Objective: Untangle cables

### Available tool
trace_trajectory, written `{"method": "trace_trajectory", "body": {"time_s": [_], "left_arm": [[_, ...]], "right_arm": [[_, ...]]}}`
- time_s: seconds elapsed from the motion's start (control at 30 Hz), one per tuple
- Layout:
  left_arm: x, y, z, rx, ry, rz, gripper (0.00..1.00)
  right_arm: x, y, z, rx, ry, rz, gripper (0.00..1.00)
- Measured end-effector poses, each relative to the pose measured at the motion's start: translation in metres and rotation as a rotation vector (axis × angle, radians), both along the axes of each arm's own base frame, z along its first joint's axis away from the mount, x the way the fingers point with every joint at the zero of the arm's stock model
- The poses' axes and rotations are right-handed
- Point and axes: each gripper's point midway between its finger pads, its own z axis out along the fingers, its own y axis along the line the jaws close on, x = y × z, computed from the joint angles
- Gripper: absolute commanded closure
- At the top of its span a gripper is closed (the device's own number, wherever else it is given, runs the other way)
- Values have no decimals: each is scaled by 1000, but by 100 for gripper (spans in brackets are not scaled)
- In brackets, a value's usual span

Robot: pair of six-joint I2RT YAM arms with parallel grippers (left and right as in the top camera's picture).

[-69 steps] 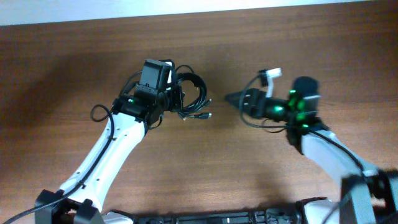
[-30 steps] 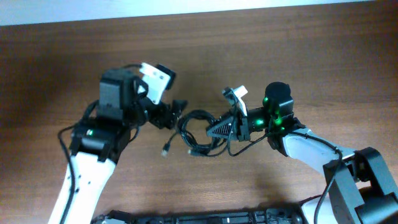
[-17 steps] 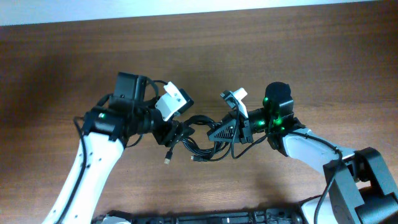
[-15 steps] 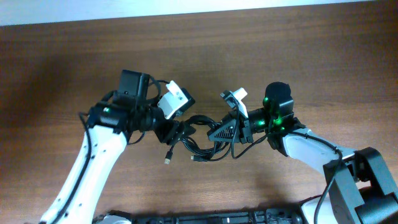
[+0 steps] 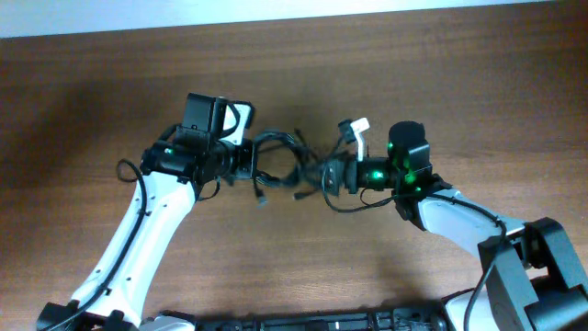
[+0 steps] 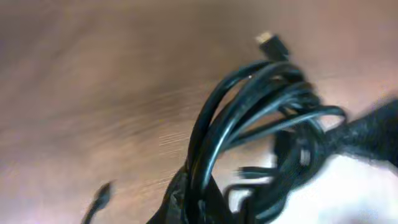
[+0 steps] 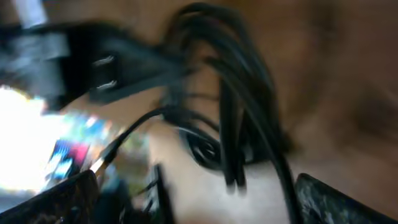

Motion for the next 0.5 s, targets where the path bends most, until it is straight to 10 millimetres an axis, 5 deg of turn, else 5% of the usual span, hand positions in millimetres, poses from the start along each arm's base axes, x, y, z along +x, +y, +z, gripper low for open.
{"method": "trace_trajectory", "body": {"time_s": [0.13, 0.33, 0.5], "left_arm": [[8, 19, -2, -61, 65, 376, 100], [4, 7, 0, -162, 122, 428, 100], [19, 10, 7, -181, 61, 471, 100]], "right_arm": [[24, -12, -15, -48, 113, -204, 4], [8, 25, -16, -22, 229, -221, 7], [10, 19, -8, 3, 193, -186, 2]]}}
